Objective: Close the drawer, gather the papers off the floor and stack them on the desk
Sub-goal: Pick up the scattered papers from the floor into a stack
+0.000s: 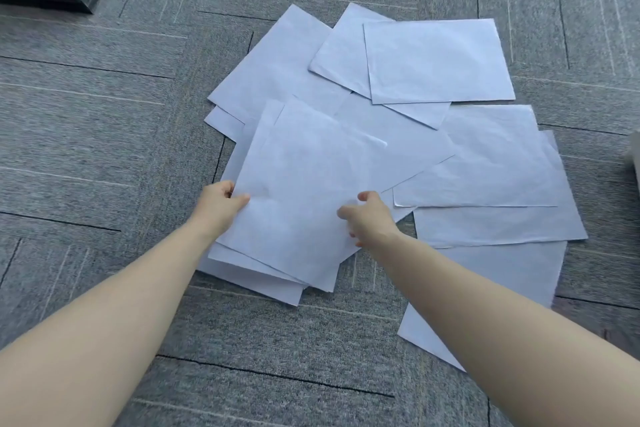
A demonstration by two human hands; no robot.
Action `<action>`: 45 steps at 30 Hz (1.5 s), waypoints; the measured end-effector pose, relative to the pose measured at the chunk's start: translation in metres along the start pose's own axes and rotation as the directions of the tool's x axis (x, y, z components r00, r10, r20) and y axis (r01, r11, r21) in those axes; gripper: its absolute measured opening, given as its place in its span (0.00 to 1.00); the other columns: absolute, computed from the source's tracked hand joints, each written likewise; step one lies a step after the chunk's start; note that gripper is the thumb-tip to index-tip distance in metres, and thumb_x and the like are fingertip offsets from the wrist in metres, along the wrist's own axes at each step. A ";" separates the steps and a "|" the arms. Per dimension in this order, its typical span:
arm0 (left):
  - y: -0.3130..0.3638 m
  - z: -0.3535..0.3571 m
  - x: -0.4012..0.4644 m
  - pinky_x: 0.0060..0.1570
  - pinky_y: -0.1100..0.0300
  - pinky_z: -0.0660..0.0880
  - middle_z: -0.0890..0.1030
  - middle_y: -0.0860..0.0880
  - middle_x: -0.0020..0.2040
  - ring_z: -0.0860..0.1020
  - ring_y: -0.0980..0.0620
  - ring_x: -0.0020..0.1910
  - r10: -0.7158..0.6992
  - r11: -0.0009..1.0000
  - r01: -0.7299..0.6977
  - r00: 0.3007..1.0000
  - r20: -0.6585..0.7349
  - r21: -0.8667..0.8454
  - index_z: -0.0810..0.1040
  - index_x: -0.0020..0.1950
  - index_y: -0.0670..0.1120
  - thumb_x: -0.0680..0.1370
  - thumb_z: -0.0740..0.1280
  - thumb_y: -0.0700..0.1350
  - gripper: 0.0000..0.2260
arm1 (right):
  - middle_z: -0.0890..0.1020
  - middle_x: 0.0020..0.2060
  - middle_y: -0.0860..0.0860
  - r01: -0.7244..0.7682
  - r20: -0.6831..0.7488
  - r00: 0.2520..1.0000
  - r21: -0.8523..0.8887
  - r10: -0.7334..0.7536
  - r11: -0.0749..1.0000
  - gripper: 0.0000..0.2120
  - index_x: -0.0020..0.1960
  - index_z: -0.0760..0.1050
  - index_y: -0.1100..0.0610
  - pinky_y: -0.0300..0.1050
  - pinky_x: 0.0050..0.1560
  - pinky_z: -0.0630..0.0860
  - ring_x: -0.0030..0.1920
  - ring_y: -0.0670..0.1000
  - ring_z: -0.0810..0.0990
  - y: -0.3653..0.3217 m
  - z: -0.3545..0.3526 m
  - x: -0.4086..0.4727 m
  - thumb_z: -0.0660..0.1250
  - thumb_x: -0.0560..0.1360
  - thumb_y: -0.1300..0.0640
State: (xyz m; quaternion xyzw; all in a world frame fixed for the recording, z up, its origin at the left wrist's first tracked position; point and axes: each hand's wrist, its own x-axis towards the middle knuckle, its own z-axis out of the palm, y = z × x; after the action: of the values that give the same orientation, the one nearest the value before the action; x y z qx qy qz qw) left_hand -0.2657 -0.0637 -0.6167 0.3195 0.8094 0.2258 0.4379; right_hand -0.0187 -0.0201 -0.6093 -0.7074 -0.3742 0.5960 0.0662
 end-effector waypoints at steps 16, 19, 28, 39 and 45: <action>-0.014 -0.013 0.002 0.47 0.56 0.67 0.74 0.48 0.52 0.71 0.46 0.49 -0.109 0.944 0.174 0.966 -0.236 0.279 0.73 0.55 0.46 0.70 0.73 0.52 0.19 | 0.70 0.66 0.57 -0.029 -0.116 0.993 0.041 0.034 0.999 0.33 0.74 0.61 0.55 0.49 0.47 0.74 0.49 0.58 0.75 -0.001 0.038 -0.009 0.66 0.71 0.57; -0.014 -0.009 0.001 0.44 0.57 0.67 0.76 0.48 0.46 0.72 0.47 0.48 -0.155 0.952 0.192 0.974 -0.165 0.240 0.76 0.48 0.45 0.71 0.73 0.53 0.14 | 0.71 0.66 0.57 -0.026 -0.158 0.987 0.025 0.030 0.999 0.29 0.73 0.64 0.57 0.44 0.46 0.68 0.48 0.55 0.72 0.003 0.030 -0.004 0.65 0.73 0.58; -0.016 -0.007 -0.003 0.41 0.54 0.73 0.78 0.47 0.41 0.77 0.46 0.41 -0.076 0.997 0.077 0.997 -0.034 0.029 0.72 0.44 0.46 0.70 0.74 0.46 0.11 | 0.73 0.31 0.55 -0.077 -0.147 0.985 0.081 0.088 0.994 0.04 0.39 0.72 0.61 0.44 0.35 0.65 0.33 0.55 0.71 -0.002 0.026 -0.003 0.67 0.70 0.63; -0.016 0.005 -0.009 0.48 0.54 0.68 0.70 0.42 0.61 0.70 0.40 0.59 0.031 0.901 0.064 0.977 -0.210 0.428 0.76 0.54 0.42 0.72 0.69 0.48 0.14 | 0.76 0.42 0.54 -0.054 -0.037 0.997 0.256 0.065 0.965 0.14 0.56 0.72 0.58 0.54 0.53 0.79 0.46 0.57 0.78 -0.005 0.043 -0.007 0.67 0.70 0.63; -0.019 -0.002 -0.005 0.45 0.56 0.70 0.72 0.41 0.58 0.75 0.40 0.53 -0.045 0.967 0.096 0.976 -0.211 0.237 0.74 0.53 0.42 0.71 0.70 0.46 0.13 | 0.83 0.49 0.56 -0.009 0.078 0.997 0.154 -0.003 0.988 0.10 0.50 0.76 0.57 0.55 0.51 0.80 0.49 0.59 0.82 -0.004 0.057 -0.011 0.64 0.71 0.66</action>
State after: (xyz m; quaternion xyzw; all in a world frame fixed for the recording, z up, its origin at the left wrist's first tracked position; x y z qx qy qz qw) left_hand -0.2714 -0.0813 -0.6251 0.3172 0.8827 0.1395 0.3174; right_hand -0.0713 -0.0438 -0.6138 -0.6770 -0.3282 0.6503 0.1051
